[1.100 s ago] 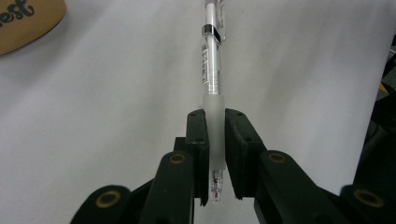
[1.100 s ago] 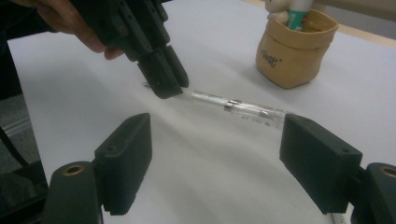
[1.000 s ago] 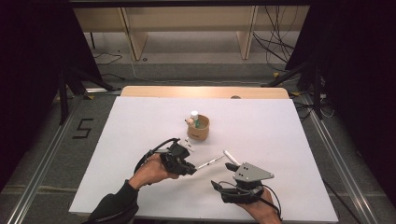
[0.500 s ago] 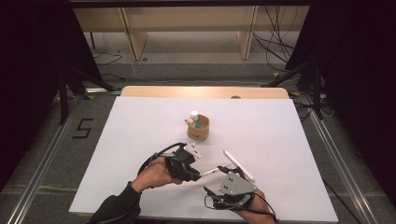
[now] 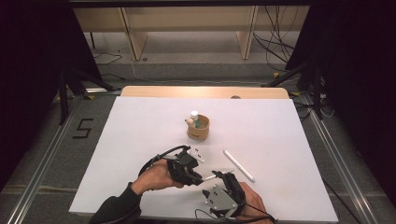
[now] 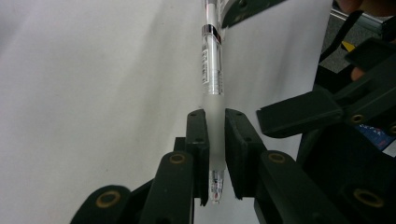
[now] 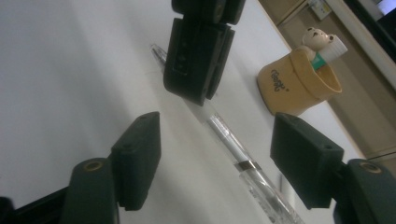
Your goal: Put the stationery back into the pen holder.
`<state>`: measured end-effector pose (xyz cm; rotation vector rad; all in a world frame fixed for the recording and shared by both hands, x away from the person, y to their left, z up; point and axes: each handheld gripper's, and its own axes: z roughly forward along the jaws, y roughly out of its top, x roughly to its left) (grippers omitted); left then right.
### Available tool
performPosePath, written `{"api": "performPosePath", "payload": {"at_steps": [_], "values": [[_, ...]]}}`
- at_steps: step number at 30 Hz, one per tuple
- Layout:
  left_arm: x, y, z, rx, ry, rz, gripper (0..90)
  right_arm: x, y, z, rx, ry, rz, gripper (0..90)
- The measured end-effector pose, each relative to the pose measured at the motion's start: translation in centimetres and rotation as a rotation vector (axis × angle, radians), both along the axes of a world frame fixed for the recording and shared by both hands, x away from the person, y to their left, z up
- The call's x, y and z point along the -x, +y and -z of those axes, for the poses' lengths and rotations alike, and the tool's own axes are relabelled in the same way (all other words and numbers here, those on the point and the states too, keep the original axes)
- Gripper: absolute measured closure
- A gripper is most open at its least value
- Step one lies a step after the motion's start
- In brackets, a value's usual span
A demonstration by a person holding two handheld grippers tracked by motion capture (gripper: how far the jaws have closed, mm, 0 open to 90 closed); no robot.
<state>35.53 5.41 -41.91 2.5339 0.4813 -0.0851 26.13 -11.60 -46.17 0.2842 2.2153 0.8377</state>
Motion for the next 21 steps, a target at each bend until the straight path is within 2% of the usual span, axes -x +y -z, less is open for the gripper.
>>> {"api": "performPosePath", "payload": {"at_steps": [5,6,8,11,16,21], "values": [[0.2,-0.2,0.0,-0.012,0.001,0.012,80.1,0.4,0.6,0.5,0.09,-0.077,-0.006,39.5],[0.2,-0.2,0.0,-0.013,0.003,0.013,80.1,0.5,0.6,0.6,0.128,-0.101,-0.013,40.9],[0.3,-0.3,0.0,-0.017,0.001,0.018,80.1,0.7,0.9,1.0,0.147,-0.126,0.001,43.0],[0.4,-0.4,0.0,-0.018,0.004,0.028,80.0,0.9,1.3,1.5,0.221,-0.177,-0.014,46.4],[0.4,-0.4,0.1,-0.026,0.01,0.033,80.1,1.2,1.8,2.1,0.303,-0.232,-0.031,52.3],[0.5,-0.6,0.1,-0.03,0.016,0.04,80.0,1.3,2.0,2.5,0.351,-0.274,-0.04,57.1]]}}
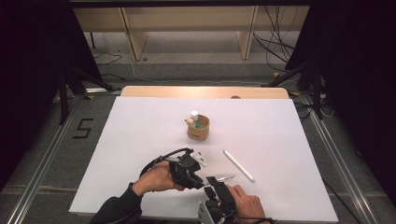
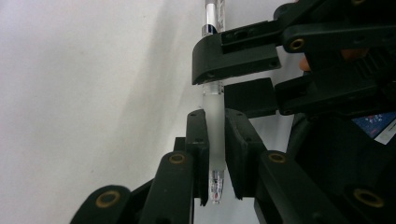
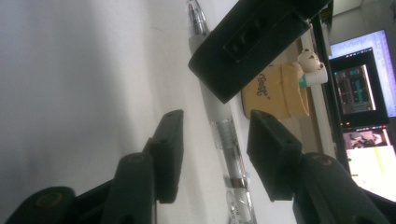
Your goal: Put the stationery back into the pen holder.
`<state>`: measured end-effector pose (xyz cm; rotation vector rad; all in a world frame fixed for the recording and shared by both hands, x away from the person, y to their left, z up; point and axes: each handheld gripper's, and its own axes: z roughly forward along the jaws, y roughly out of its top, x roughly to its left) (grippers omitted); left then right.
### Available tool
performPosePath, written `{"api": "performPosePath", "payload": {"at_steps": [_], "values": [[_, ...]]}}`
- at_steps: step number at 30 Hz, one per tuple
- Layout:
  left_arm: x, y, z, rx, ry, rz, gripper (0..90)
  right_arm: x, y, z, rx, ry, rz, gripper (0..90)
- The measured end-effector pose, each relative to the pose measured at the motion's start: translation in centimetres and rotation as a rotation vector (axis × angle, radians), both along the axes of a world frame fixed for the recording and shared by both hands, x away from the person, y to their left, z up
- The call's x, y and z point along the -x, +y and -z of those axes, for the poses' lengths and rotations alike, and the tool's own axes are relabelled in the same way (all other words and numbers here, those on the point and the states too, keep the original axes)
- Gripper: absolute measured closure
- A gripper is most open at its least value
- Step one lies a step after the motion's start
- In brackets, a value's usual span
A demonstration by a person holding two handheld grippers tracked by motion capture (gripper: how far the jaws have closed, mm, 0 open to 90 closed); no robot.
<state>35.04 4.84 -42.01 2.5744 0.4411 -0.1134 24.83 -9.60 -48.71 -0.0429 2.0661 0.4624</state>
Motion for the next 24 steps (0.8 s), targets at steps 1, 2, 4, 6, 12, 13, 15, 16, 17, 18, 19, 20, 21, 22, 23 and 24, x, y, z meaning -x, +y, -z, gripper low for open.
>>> {"api": "performPosePath", "payload": {"at_steps": [1,2,4,6,12,13,15,16,17,18,19,20,21,22,23,24], "values": [[-0.01,-0.01,0.0,-0.002,0.0,0.001,80.0,0.0,0.03,0.05,0.007,-0.007,-0.003,58.0],[-0.01,-0.01,0.02,-0.003,0.001,0.002,80.0,0.07,0.06,0.1,0.011,-0.015,0.004,58.8],[-0.01,-0.04,0.06,-0.005,0.001,0.002,80.0,0.12,0.13,0.19,0.021,-0.024,0.002,60.1],[0.05,-0.12,0.11,-0.005,0.007,0.002,80.0,0.15,0.22,0.31,0.034,-0.037,0.004,61.6],[0.19,-0.29,0.13,-0.008,0.012,0.007,80.0,0.26,0.35,0.43,0.065,-0.069,-0.009,67.6],[0.19,-0.31,0.14,-0.008,0.011,0.007,80.0,0.31,0.38,0.47,0.068,-0.071,-0.007,68.9],[0.21,-0.34,0.14,-0.007,0.013,0.006,80.0,0.3,0.38,0.54,0.087,-0.077,-0.013,71.2],[0.21,-0.35,0.13,-0.008,0.013,0.006,80.0,0.3,0.39,0.64,0.085,-0.084,-0.011,72.2],[0.2,-0.37,0.13,-0.009,0.014,0.006,80.0,0.3,0.38,0.63,0.098,-0.087,-0.015,73.0],[0.2,-0.37,0.14,-0.009,0.015,0.006,80.0,0.32,0.39,0.66,0.099,-0.091,-0.016,74.0],[0.19,-0.38,0.15,-0.01,0.016,0.007,80.0,0.35,0.39,0.65,0.102,-0.093,-0.019,75.0],[0.19,-0.38,0.15,-0.008,0.016,0.006,80.0,0.35,0.39,0.64,0.105,-0.097,-0.025,76.0],[0.18,-0.37,0.12,-0.007,0.017,0.004,80.0,0.4,0.41,0.65,0.105,-0.097,-0.024,76.7],[0.19,-0.38,0.11,-0.007,0.018,0.003,80.0,0.42,0.42,0.67,0.115,-0.107,-0.027,77.2],[0.18,-0.38,0.11,-0.009,0.015,0.005,80.0,0.42,0.43,0.69,0.124,-0.113,-0.033,77.6],[0.2,-0.4,0.13,-0.009,0.017,0.003,79.9,0.46,0.46,0.72,0.133,-0.115,-0.034,78.2]]}}
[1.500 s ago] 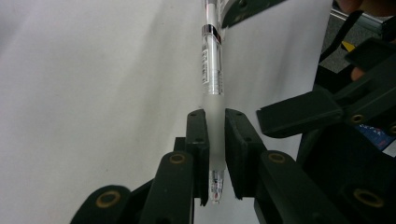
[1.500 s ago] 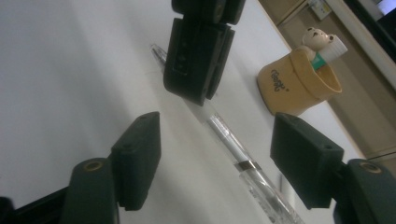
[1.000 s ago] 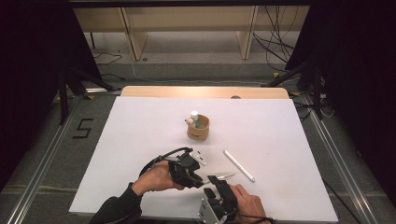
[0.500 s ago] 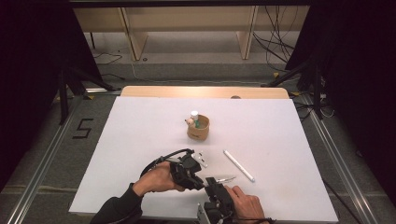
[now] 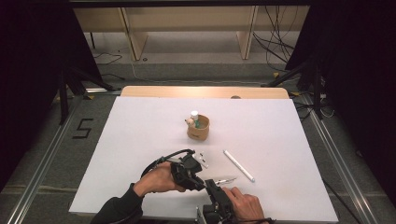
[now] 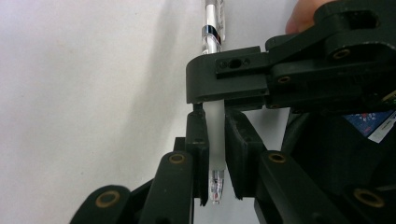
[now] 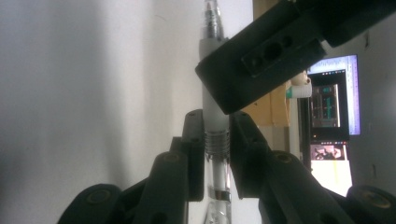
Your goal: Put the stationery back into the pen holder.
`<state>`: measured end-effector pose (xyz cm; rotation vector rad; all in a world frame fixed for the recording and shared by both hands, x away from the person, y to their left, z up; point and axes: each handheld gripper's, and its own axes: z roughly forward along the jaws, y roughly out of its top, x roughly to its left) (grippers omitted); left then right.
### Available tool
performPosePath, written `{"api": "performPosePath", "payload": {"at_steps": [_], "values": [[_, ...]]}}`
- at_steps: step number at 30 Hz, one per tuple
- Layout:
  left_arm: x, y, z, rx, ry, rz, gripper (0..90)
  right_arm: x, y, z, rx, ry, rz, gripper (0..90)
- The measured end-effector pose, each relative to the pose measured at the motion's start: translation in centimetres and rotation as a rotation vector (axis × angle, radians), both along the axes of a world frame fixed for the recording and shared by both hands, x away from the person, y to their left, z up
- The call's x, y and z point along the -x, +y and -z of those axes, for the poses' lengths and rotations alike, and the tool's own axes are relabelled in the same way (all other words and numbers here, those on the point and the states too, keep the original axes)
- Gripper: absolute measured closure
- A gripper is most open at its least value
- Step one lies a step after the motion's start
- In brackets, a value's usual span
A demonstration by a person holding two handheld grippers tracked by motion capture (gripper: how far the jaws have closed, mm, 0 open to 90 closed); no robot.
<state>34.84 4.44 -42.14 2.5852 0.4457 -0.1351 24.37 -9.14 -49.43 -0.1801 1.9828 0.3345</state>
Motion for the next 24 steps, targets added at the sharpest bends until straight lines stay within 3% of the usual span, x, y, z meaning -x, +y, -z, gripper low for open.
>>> {"api": "performPosePath", "payload": {"at_steps": [7,11,17,24], "values": [[0.1,0.1,-0.1,-0.001,0.0,0.009,77.9,0.0,0.0,0.2,0.019,-0.009,-0.011,79.5],[0.1,0.4,-0.3,0.001,0.0,0.003,65.8,-0.1,-0.4,0.2,0.024,-0.017,0.001,79.5],[-0.2,1.2,-0.7,0.043,-0.027,-0.006,49.6,-0.4,-1.5,-0.1,0.006,-0.019,0.026,79.5],[-1.0,2.6,-1.0,0.079,-0.048,-0.059,38.8,-0.9,-2.5,-0.6,-0.061,0.006,0.054,79.4]]}}
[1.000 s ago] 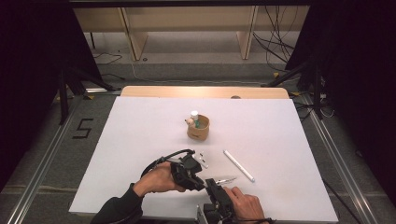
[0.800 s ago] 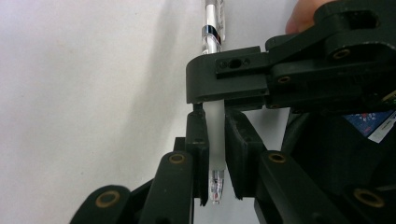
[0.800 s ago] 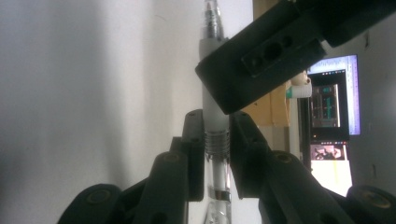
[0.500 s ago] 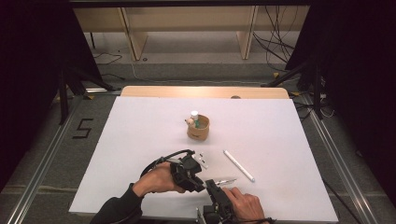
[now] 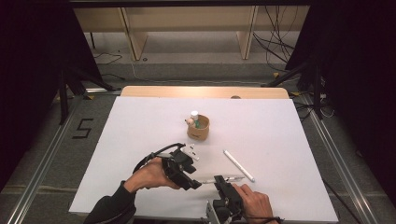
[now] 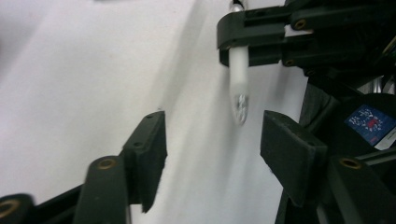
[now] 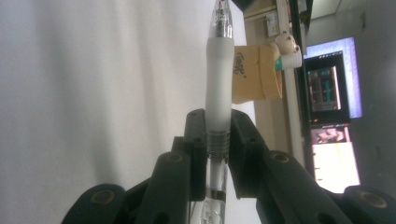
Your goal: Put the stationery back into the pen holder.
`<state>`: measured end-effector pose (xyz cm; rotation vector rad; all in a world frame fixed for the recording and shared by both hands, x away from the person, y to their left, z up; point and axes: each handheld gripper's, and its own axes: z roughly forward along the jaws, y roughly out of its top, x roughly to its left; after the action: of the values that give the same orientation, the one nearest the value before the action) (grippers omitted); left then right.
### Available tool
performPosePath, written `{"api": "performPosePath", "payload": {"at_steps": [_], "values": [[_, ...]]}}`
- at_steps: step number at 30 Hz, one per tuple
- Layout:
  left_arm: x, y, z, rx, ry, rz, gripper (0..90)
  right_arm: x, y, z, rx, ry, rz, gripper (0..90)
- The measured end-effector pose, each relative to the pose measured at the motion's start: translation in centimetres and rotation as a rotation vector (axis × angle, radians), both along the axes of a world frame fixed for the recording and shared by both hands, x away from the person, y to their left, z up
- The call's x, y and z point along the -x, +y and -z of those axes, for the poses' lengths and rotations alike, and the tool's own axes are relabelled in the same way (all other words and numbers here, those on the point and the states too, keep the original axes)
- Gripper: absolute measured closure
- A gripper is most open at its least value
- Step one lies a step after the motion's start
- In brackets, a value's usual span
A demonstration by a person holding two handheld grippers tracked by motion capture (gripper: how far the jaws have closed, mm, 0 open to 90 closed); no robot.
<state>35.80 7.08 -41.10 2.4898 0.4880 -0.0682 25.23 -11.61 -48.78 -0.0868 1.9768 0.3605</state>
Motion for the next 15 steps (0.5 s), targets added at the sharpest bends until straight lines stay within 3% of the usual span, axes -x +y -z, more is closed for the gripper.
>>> {"api": "performPosePath", "payload": {"at_steps": [4,8,15], "values": [[-0.4,0.7,-0.1,0.044,-0.026,-0.042,33.5,-0.4,-0.7,-0.6,-0.075,0.038,0.01,79.5],[-0.5,1.3,0.1,0.087,-0.076,-0.074,30.2,-1.0,-1.5,-1.3,-0.185,0.097,0.03,79.4],[-0.4,3.3,-0.1,0.188,-0.15,-0.138,26.9,-1.6,-2.3,-2.6,-0.307,0.146,0.035,79.4]]}}
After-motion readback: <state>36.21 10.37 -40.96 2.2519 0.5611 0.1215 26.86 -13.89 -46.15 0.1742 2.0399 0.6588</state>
